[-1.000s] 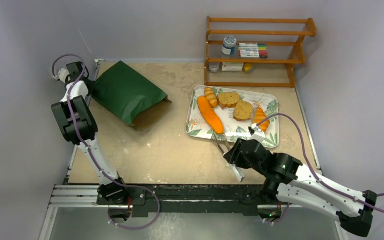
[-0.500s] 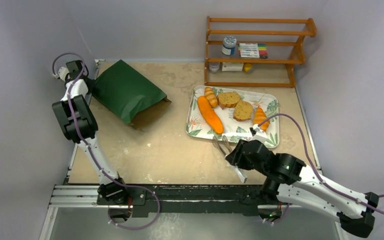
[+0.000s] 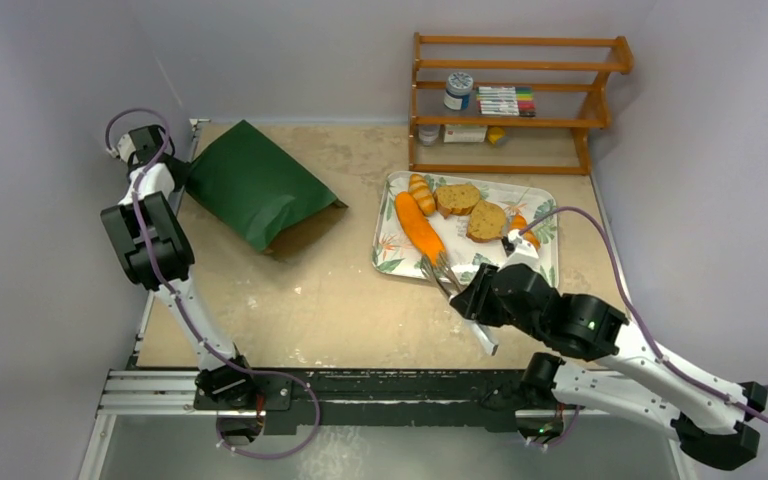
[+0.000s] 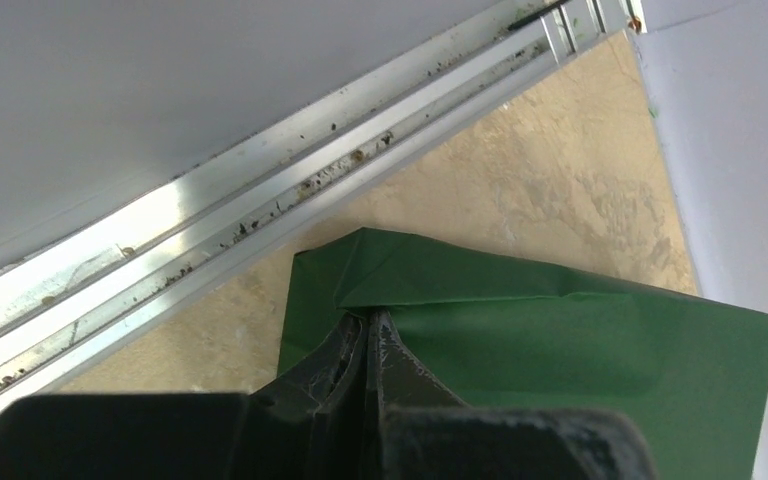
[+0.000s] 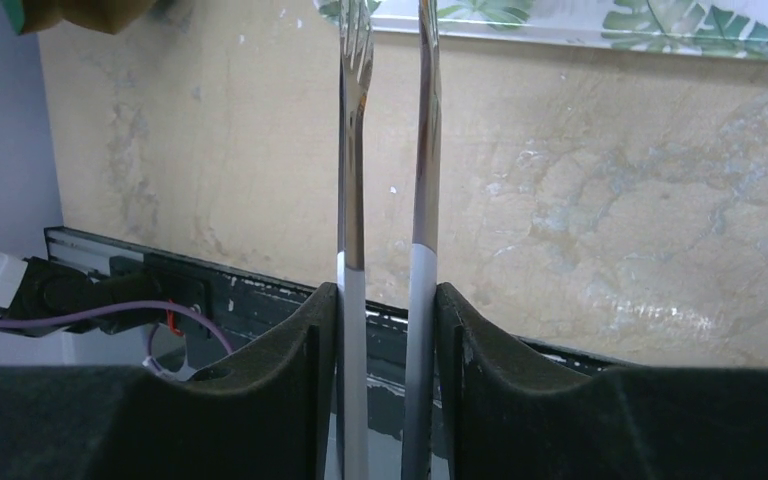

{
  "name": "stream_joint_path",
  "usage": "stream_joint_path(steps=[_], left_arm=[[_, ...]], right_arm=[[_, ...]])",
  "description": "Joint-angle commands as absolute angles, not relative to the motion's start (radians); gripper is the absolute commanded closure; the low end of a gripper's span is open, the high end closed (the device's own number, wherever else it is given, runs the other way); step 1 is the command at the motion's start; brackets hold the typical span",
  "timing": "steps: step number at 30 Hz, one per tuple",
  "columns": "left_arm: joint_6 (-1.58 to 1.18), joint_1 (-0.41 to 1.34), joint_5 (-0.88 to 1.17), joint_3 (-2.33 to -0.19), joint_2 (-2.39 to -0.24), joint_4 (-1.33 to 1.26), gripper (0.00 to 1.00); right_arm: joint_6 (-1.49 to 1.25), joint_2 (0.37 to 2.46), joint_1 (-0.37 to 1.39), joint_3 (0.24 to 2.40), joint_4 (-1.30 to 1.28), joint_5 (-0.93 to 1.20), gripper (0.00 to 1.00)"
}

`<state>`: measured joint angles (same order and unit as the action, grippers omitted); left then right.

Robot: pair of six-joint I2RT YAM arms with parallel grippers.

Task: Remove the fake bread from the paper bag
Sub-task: Adjust the paper bag at the center of the board.

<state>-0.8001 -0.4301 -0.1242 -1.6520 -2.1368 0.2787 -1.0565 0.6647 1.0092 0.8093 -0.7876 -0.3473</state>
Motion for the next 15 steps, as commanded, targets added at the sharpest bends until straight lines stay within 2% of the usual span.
stream_joint_path(steps=[1,3,4,6,7,9,12,15], left_arm=[[-0.835,-0.485,-0.104,-1.568,-2.080,0.278,1.00],[-0.848,-0.485,-0.118,-1.547,-2.056,0.272,0.99],[-0.858,-0.485,-0.123,-1.532,-2.042,0.268,0.95],[-0.880,-0.485,-0.127,-1.500,-2.006,0.251,0.80],[-0.899,-0.485,-0.134,-1.479,-1.986,0.248,0.69],[-0.951,-0.485,-0.146,-1.412,-1.934,0.210,0.58],[-1.032,-0.485,-0.164,-1.310,-1.844,0.117,0.52],[-1.095,-0.483,-0.177,-1.257,-1.778,0.080,0.50]], right_arm=[[-0.980,0.711,1.014,0.896,-0.736,-0.347,0.61],[-0.958,0.743,1.015,0.917,-0.721,-0.339,0.61],[-0.948,0.759,1.015,0.927,-0.710,-0.335,0.61],[-0.920,0.793,1.017,0.945,-0.690,-0.329,0.61],[-0.907,0.809,1.018,0.955,-0.681,-0.329,0.61],[-0.880,0.844,1.018,0.976,-0.671,-0.330,0.61],[-0.851,0.883,1.020,1.011,-0.653,-0.333,0.60],[-0.827,0.910,1.020,1.020,-0.628,-0.334,0.60]])
